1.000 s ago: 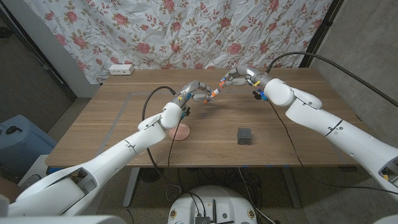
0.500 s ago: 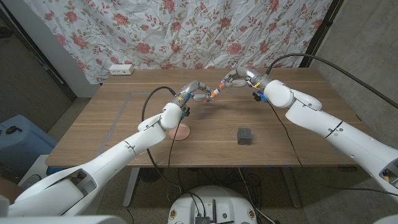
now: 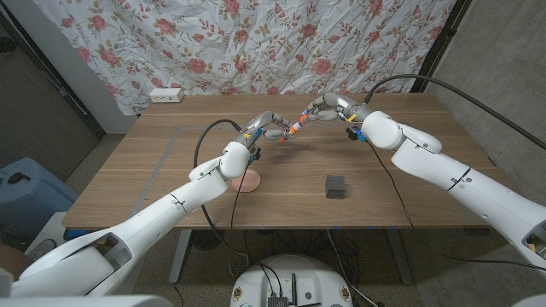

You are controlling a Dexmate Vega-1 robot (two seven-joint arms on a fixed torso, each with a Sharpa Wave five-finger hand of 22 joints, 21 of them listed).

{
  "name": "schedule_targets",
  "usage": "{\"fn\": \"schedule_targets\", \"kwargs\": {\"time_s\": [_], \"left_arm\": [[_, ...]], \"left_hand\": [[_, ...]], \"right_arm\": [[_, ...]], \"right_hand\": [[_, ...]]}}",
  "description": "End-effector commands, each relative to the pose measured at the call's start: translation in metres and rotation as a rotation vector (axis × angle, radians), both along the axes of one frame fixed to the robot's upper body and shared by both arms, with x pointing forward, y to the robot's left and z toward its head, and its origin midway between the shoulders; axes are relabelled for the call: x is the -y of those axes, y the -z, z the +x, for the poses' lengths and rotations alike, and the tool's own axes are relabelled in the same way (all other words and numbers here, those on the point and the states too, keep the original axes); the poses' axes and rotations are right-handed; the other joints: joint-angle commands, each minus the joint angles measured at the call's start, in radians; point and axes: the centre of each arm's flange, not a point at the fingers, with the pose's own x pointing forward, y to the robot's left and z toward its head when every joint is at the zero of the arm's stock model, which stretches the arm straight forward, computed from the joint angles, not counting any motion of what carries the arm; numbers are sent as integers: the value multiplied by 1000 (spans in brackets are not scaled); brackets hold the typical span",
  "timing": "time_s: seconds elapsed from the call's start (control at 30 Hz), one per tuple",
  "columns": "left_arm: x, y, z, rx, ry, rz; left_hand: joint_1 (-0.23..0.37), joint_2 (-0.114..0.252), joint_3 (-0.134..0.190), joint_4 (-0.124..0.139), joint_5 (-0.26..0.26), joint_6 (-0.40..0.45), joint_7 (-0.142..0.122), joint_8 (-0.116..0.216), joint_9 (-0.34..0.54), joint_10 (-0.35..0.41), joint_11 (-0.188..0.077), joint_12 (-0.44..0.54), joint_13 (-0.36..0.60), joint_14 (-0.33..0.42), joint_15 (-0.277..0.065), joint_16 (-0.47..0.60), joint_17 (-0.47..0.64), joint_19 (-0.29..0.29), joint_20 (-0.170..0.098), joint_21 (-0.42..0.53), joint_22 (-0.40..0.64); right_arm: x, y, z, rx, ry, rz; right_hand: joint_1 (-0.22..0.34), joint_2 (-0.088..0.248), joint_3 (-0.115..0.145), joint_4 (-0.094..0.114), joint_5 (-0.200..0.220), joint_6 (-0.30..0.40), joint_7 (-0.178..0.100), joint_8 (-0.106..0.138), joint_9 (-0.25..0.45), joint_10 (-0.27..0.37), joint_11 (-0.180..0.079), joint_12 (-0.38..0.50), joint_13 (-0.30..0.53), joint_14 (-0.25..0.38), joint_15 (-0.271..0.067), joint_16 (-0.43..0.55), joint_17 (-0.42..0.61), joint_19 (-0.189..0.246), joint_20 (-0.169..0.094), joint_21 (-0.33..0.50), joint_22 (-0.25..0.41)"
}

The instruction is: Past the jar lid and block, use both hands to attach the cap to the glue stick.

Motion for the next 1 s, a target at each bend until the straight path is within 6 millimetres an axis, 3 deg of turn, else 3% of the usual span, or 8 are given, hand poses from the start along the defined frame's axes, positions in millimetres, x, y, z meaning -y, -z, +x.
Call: {"fn": "schedule_targets", "kwargs": {"time_s": [0.03,1.0], "left_arm": [[0,1,-1,5,4,-2],[-1,2,-1,2,-2,-9]], "left_hand": [[-30,66,8,0,6,38,26,6,12,6,-6,5,5,-3,-92,1,2,5,1,-1,4],[-29,67,8,-1,6,36,26,5,12,6,-6,4,5,-3,-92,1,2,5,1,-1,4]], "right_arm": [[-4,3,-1,1,0,-8],[-3,4,5,-1,19,0]], "right_hand": [[4,9,-5,1,-3,7,-2,-2,5,0,0,-1,1,-7,-125,7,3,3,9,3,3],[5,11,-10,-1,-5,11,-2,-6,6,-3,0,0,3,-7,-125,9,4,6,9,4,3]]}}
